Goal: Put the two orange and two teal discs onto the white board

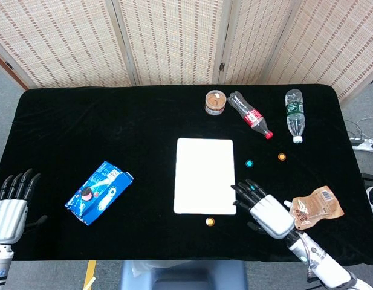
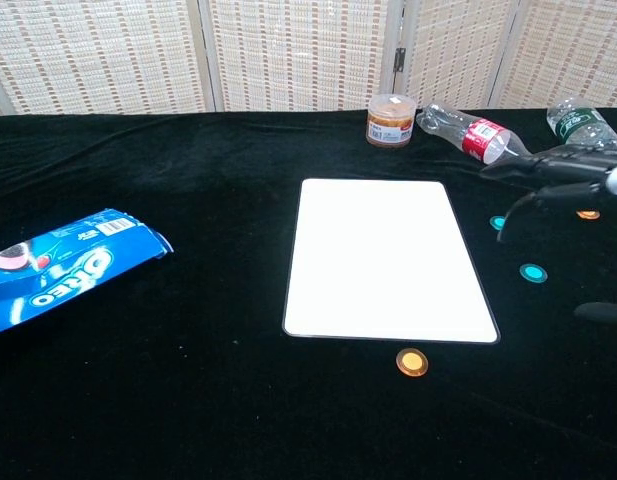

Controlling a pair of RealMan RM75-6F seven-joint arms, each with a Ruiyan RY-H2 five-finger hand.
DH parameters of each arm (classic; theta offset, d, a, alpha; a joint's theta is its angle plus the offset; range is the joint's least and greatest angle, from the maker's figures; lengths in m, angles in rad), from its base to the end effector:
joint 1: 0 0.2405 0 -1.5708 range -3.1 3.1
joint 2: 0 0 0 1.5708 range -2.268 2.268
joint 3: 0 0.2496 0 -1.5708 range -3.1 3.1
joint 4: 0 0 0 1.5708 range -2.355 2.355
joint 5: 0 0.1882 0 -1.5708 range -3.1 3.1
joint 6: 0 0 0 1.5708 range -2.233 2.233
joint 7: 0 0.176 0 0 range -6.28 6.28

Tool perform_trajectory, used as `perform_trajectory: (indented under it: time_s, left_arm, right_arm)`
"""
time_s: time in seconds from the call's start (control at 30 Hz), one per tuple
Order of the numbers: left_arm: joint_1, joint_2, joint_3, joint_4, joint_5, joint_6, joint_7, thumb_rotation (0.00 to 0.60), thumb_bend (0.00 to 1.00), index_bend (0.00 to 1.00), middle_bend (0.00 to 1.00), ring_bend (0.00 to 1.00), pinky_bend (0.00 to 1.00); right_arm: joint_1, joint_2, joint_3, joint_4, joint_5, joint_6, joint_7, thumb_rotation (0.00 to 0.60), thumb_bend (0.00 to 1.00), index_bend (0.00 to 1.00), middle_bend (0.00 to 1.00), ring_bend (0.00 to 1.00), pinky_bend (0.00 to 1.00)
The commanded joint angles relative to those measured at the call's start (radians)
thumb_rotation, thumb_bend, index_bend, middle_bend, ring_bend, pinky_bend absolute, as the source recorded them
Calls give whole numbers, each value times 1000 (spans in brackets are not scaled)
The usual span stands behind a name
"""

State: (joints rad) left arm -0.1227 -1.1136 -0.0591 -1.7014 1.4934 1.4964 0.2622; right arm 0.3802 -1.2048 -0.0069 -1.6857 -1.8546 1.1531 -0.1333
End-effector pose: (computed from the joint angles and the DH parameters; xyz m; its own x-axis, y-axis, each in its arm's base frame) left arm -0.2716 0.2215 0.1740 0.5500 -0.0345 0.8344 0.8335 -0.0392 -0.5511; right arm -0.1795 -0.2362 0.0662 0.5560 -0.1602 0.8156 -0.6927 -0.6315 0.3482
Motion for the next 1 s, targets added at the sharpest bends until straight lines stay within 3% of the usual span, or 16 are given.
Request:
perform_trajectory:
  time_s: [0.03,0.37,1.0]
  left_arm:
    - [-1,1,2,-2,2,-2,0,600,161,0,0,25,0]
    - [-1,0,3,3,-3,-7,-7,600,161,0,0,29,0]
    - [-6,-3,3,8,-11,-22,-17,600,161,0,0,31,0]
  right_arm:
    - [48,-47,4,10,-6,-67,-42,600,290,359,75,11,0]
    - [122,-167,11,93,23,-150,-120,600,290,410,77,3,0]
    - [222,-298,-10,214,82,-232,-92,600,290,435,79,17,0]
